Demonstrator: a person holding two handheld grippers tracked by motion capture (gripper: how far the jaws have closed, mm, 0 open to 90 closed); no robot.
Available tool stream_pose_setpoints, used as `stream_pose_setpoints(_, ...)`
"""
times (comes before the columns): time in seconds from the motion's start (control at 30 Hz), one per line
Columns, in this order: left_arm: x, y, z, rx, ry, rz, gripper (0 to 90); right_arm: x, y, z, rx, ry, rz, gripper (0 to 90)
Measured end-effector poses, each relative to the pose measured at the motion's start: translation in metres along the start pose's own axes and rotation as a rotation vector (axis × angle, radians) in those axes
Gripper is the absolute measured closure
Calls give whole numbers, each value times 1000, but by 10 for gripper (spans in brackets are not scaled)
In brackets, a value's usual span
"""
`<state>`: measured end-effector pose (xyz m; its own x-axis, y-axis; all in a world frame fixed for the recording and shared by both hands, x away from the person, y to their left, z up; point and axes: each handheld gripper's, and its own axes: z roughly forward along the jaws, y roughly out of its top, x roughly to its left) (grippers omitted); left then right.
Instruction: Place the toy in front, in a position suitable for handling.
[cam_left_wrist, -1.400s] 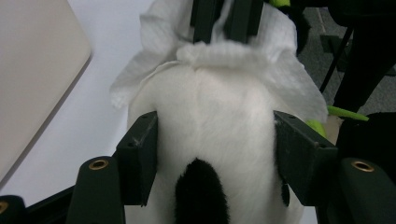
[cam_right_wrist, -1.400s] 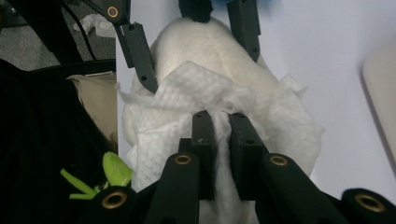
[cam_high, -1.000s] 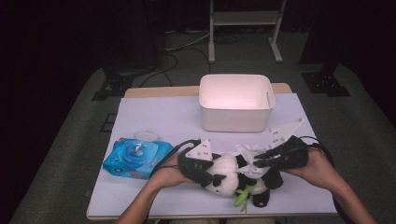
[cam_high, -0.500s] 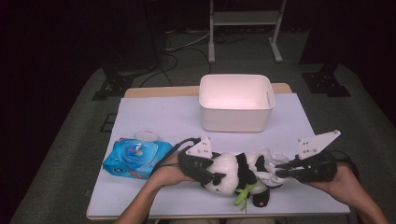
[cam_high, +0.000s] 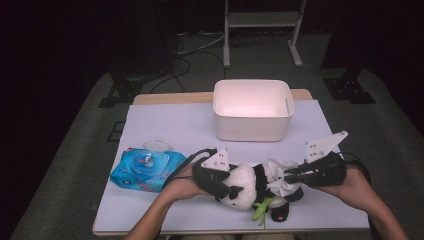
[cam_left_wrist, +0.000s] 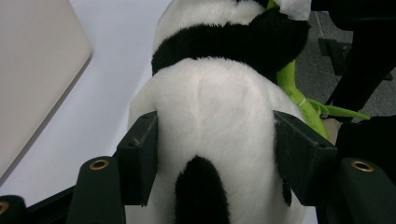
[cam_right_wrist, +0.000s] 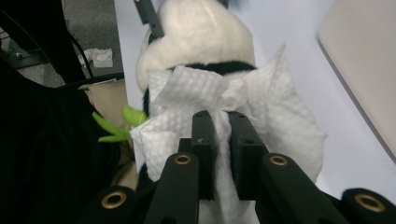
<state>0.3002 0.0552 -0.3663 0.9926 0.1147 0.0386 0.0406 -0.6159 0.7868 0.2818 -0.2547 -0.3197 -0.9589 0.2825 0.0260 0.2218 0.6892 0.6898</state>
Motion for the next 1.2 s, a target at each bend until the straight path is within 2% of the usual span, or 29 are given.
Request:
stream_pose_setpoints(0.17, -2, 1, 0, 2, 2, 10, 361, -8, 15, 13, 1, 21, -6, 813)
stream_pose_setpoints(0.27, 0, -1, -1, 0, 4, -2, 363, -9, 20, 17, 13, 20, -23, 813)
stream_pose_setpoints(0.4, 1, -3, -1, -14, 1, -9, 364, -7, 13, 12, 6, 17, -8, 812)
stream_pose_setpoints(0.57, 0, 0, 1, -8, -3, 0, 365, -6, -2, 0, -15, 13, 27, 813)
stream_pose_setpoints(0.67, -2, 3, 2, 2, 1, 5, 365, -6, 0, 1, -8, 10, 14, 813)
stream_pose_setpoints(0.87, -3, 8, 9, -6, -6, 22, 367, -9, 16, 17, 5, 33, -20, 812)
stream_pose_setpoints(1.0, -4, 12, 15, -11, -14, 29, 366, -8, 25, 31, 42, 52, -38, 811)
stream_pose_setpoints(1.2, -1, 10, 13, -18, -14, 18, 328, -10, 22, 36, 46, 72, -19, 811)
